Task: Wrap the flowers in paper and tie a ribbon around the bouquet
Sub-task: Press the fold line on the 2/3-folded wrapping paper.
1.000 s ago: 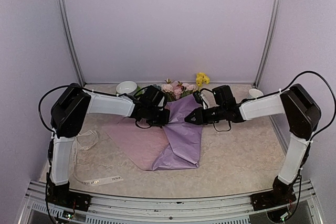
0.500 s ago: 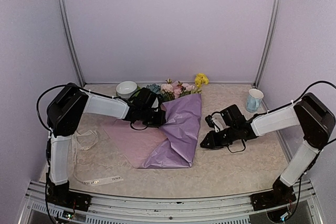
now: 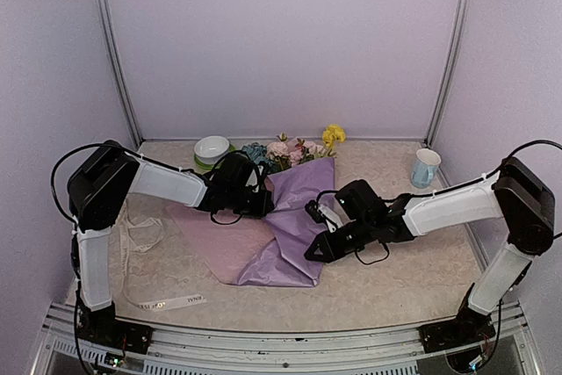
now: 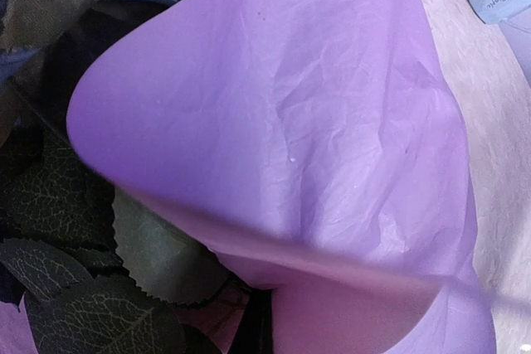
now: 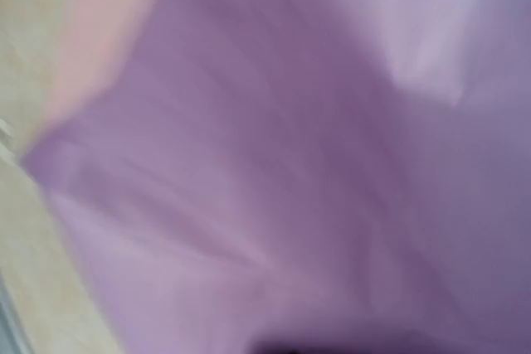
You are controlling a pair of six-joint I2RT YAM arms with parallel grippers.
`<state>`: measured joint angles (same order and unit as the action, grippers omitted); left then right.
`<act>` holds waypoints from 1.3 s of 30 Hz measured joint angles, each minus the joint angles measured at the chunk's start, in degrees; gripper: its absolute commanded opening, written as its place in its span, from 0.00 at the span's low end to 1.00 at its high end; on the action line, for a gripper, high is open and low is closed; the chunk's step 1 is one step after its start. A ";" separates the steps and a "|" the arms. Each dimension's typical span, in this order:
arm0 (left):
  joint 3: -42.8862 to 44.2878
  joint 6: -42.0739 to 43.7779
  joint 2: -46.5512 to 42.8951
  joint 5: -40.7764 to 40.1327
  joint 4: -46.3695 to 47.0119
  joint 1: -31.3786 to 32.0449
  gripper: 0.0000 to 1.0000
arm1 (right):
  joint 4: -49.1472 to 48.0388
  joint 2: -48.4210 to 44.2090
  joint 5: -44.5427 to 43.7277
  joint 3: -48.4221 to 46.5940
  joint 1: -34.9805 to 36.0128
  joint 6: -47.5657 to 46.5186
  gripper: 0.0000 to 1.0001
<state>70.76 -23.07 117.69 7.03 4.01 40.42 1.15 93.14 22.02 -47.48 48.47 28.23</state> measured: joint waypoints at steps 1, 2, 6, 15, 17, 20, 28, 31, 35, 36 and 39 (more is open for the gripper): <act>-0.20 0.11 0.00 0.13 0.31 -0.04 0.00 | -0.28 1.92 0.26 -0.15 0.55 -0.04 0.06; -0.39 0.24 0.00 0.37 0.74 -0.24 0.00 | -0.13 3.87 0.39 -0.15 1.07 0.00 0.05; -1.33 0.39 0.00 1.09 2.32 -0.50 0.00 | 1.01 7.41 -0.87 0.17 3.80 -0.52 0.03; -2.29 0.35 0.02 1.49 3.56 -0.26 0.00 | 6.84 -2.03 -3.56 7.78 7.06 -0.31 0.04; -2.29 0.35 0.02 1.27 3.67 -0.09 0.00 | 10.91 -3.17 -4.04 6.93 7.13 -1.62 0.06; -2.27 0.20 0.02 0.66 3.69 0.17 0.00 | 16.26 -3.48 -4.33 1.53 7.15 -4.81 0.07; -2.38 -0.66 0.02 0.04 3.82 0.42 0.00 | 15.02 3.91 -3.43 -16.79 7.10 -10.93 0.10; -2.43 -0.76 0.02 0.02 3.96 0.44 0.00 | 15.47 11.58 -4.61 -22.56 6.99 -12.74 0.08; -2.49 -1.07 0.00 0.07 4.07 0.44 0.19 | 16.04 19.12 -5.42 -24.94 6.78 -14.27 0.08; -2.60 -1.09 -0.02 0.02 4.09 0.44 0.26 | 16.22 20.22 -5.40 -24.39 6.78 -14.38 0.09; -3.41 -1.51 -0.74 0.15 3.19 0.44 0.45 | 16.17 20.57 -5.25 -22.99 6.75 -14.64 0.10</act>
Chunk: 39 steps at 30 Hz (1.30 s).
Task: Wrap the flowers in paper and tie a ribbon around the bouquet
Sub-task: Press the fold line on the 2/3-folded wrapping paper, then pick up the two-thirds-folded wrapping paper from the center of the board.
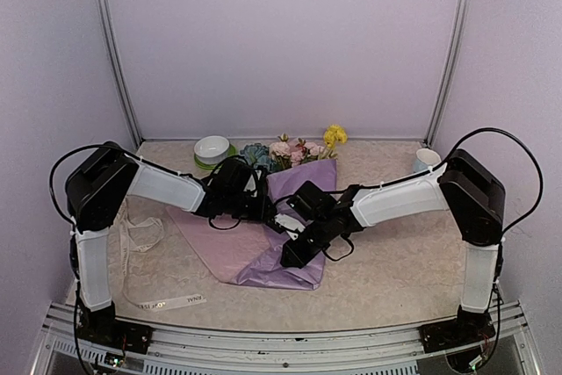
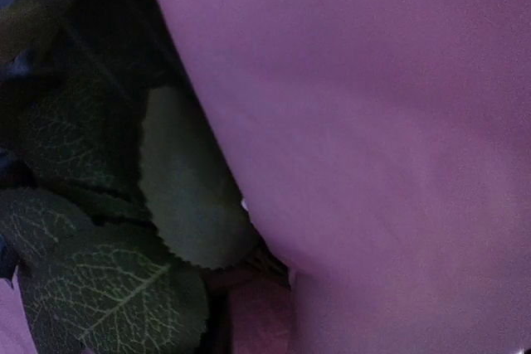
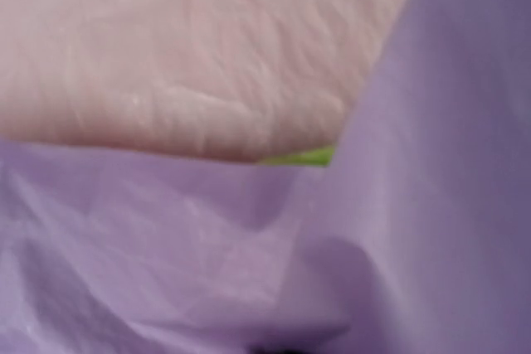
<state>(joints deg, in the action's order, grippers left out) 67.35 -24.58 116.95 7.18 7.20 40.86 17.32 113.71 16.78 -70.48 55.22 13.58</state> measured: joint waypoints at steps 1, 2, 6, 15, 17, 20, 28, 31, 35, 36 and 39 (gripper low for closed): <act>-0.17 0.00 -0.42 -0.20 -0.44 0.04 0.50 | -0.04 -0.02 0.07 -0.02 0.00 -0.02 0.10; -0.20 -0.15 -0.98 -0.46 -1.20 0.04 0.56 | 0.07 -0.02 0.13 -0.09 0.00 -0.04 0.10; -0.26 -0.66 -4.74 -2.60 -3.93 0.07 0.74 | 1.44 0.17 0.42 -0.98 -0.02 -0.02 0.10; -11.93 -14.34 -28.98 -16.33 -10.93 1.81 0.79 | 2.67 0.61 2.58 -1.31 -0.59 0.11 0.11; -16.31 -19.85 -34.27 -18.47 -12.66 4.74 0.79 | 2.97 0.72 2.91 -1.55 -0.63 0.11 0.11; -23.47 -28.92 -39.54 -20.26 -15.45 12.63 0.80 | 3.19 0.81 3.04 -1.73 -0.63 0.15 0.12; -32.50 -46.40 -40.85 -22.23 -21.40 29.49 0.96 | 3.30 0.83 3.10 -1.79 -0.66 0.17 0.12; -32.65 -49.44 -39.71 -22.03 -18.84 31.93 0.97 | 3.32 0.83 3.10 -1.79 -0.63 0.17 0.12; -35.50 -52.61 -37.75 -21.66 -15.58 29.68 0.86 | 3.32 0.83 3.10 -1.79 -0.63 0.17 0.12; -36.00 -52.87 -37.88 -21.55 -13.88 28.37 0.83 | 3.32 0.83 3.10 -1.79 -0.66 0.17 0.12; -36.79 -52.78 -37.24 -21.53 -10.95 25.53 0.74 | 3.32 0.83 3.13 -1.79 -0.66 0.22 0.11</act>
<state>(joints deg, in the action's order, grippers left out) 30.57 -77.36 79.70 -14.35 -3.75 66.39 20.64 114.54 19.90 -72.27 54.57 13.80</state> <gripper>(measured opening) 0.818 0.116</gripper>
